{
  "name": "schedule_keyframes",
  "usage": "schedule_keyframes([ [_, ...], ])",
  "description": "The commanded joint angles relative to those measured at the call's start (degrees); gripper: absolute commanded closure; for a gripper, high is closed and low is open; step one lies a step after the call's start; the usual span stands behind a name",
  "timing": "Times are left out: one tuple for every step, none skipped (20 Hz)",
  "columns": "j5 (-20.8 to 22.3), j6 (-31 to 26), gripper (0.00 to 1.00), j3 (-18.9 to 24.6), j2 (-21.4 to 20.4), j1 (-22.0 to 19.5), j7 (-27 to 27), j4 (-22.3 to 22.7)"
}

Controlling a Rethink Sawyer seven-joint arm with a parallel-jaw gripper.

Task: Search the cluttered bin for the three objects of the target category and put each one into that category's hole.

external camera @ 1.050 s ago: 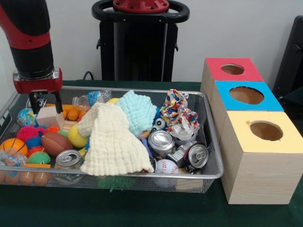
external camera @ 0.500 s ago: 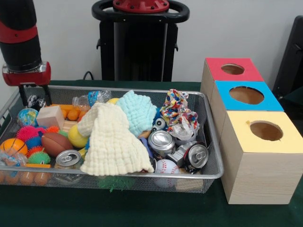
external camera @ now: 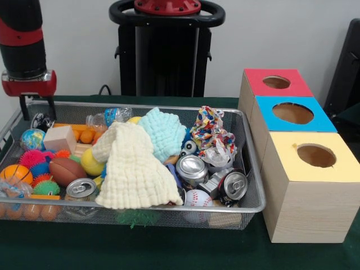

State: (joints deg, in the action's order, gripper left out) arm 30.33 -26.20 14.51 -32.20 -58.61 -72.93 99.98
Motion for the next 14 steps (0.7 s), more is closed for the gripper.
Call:
schedule_keyframes([
  [3.35,5.79,0.0,-0.78,-0.06,1.91,-6.57,8.82],
  [3.22,6.0,0.0,-0.95,-0.03,2.15,-6.65,8.88],
  [3.19,6.44,0.0,-1.23,0.1,2.62,-6.89,9.05],
  [3.07,6.5,0.0,-1.42,0.23,2.9,-6.93,8.96],
  [2.96,6.72,0.0,-1.5,0.51,3.06,-6.85,8.81],
  [2.84,6.94,0.0,-1.58,0.8,3.22,-6.76,8.66],
  [2.73,7.1,0.0,-1.72,1.55,3.33,-6.61,8.29],
  [2.67,7.26,0.0,-1.72,2.16,3.3,-6.39,7.92],
  [2.8,7.6,0.0,-1.8,3.56,3.19,-6.19,7.05],
  [2.94,8.02,0.0,-1.82,4.44,3.08,-6.02,6.51],
  [3.2,8.63,0.0,-1.73,6.37,2.73,-5.69,5.27],
  [3.34,8.98,0.0,-1.66,7.38,2.45,-5.42,4.64],
  [3.57,9.38,0.0,-1.44,8.85,1.78,-4.89,3.78],
  [3.68,9.61,0.0,-1.34,9.52,1.45,-4.6,3.42],
])
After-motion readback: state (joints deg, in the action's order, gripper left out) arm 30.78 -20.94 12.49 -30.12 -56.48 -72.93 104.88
